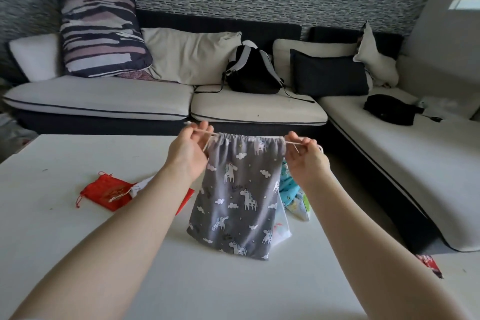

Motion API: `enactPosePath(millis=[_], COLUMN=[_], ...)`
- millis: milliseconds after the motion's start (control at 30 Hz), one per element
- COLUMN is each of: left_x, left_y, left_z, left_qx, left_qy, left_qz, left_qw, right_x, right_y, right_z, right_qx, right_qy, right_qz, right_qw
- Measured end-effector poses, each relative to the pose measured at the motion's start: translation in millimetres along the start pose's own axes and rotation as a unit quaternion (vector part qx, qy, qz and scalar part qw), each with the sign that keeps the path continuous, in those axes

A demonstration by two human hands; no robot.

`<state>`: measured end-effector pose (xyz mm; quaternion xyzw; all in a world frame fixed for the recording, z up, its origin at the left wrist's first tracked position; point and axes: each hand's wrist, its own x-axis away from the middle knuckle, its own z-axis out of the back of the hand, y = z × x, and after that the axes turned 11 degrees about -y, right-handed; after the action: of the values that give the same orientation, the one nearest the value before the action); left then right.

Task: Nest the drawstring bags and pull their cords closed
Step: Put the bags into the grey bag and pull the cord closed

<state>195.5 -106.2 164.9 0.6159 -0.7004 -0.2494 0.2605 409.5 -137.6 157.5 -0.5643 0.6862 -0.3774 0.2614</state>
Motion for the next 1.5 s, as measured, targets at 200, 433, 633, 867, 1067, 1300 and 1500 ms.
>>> enactPosePath(millis=[200,433,633,867,1067,1300,1500], left_x=[2.9,7.1,6.7,16.2,23.2,33.2,21.2], left_y=[4.7,5.0,7.1,-1.2,7.1,13.6,-5.8], left_z=[12.3,31.7,25.6,32.3,16.9,5.5,5.4], left_qx=[-0.399,-0.833,-0.869,-0.893,-0.84,-0.702,-0.908], left_qy=[-0.093,-0.234,-0.22,-0.17,-0.204,-0.232,-0.126], left_qz=[-0.066,-0.252,-0.257,-0.191,-0.147,-0.051,0.02], left_qw=[0.91,0.434,0.361,0.372,0.481,0.671,0.4], right_x=[-8.2,0.5,-2.8,0.9,-4.2,-0.2,9.2], right_y=[-4.2,-5.7,1.7,10.0,17.5,12.9,19.2], right_z=[7.5,3.2,3.2,-6.9,-2.6,7.8,-12.5], right_qx=[0.173,0.623,0.727,0.779,0.834,0.846,0.803], right_qy=[-0.012,-0.086,-0.112,-0.146,-0.156,-0.042,-0.05], right_qz=[0.03,0.099,0.103,0.105,0.08,0.068,0.079], right_qw=[0.984,0.771,0.669,0.601,0.524,0.527,0.588])
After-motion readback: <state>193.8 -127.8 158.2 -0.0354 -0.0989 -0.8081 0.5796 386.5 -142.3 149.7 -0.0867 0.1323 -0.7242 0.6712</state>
